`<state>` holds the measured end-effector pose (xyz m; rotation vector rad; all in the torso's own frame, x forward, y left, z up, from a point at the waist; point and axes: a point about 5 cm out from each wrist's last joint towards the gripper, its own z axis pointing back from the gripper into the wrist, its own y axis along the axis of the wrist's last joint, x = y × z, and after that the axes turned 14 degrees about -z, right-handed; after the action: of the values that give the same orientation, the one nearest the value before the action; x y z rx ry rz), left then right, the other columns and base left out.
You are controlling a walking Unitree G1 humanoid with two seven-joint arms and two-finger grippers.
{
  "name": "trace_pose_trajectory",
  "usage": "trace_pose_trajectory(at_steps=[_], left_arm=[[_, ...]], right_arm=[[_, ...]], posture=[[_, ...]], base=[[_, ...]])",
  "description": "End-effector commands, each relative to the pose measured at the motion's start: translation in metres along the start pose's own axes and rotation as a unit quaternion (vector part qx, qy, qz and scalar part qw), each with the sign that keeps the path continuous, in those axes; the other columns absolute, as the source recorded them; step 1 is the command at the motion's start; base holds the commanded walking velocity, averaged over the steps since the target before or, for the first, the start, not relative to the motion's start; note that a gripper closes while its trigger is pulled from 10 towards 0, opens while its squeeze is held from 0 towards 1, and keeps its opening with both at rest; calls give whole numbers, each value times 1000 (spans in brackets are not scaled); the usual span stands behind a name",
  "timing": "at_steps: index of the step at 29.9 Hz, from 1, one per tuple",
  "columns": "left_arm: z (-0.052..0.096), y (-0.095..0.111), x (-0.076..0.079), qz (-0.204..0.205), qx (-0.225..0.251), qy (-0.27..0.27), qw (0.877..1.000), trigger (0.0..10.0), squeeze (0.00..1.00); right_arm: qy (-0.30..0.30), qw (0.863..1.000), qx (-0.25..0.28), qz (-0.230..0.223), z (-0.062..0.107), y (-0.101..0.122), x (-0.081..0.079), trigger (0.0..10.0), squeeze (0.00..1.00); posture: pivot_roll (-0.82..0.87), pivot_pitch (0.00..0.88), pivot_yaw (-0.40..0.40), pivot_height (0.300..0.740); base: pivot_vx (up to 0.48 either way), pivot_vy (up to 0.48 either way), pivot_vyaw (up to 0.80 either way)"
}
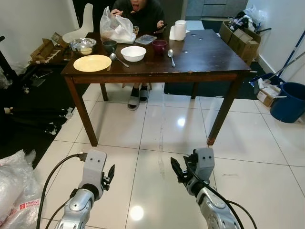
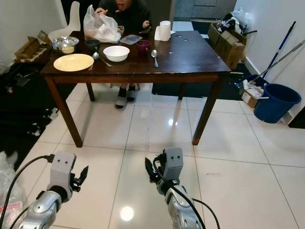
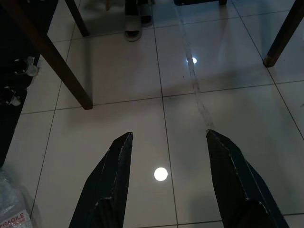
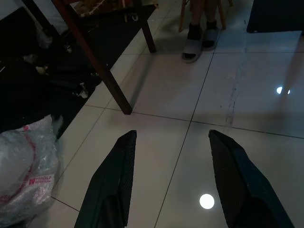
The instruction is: Setting the table
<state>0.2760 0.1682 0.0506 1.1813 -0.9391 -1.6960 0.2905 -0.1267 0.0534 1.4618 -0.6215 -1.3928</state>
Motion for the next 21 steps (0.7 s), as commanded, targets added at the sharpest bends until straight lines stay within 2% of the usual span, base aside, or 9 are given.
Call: trace_pose_trajectory(at_steps=[1, 21], left_arm=[[0, -5, 1, 0, -13, -5, 1000, 10000, 0], [-1, -5, 2, 10, -14, 0, 1000, 10000, 0]], right_arm=[[-3, 1000, -7, 1, 2, -5, 1, 10000, 0], [-1, 1000, -8, 4, 1, -4, 1, 10000, 0]], posture=[[45, 0, 102, 740], [12, 0, 91, 740]], base=[[0, 0, 0], [0, 0, 0]])
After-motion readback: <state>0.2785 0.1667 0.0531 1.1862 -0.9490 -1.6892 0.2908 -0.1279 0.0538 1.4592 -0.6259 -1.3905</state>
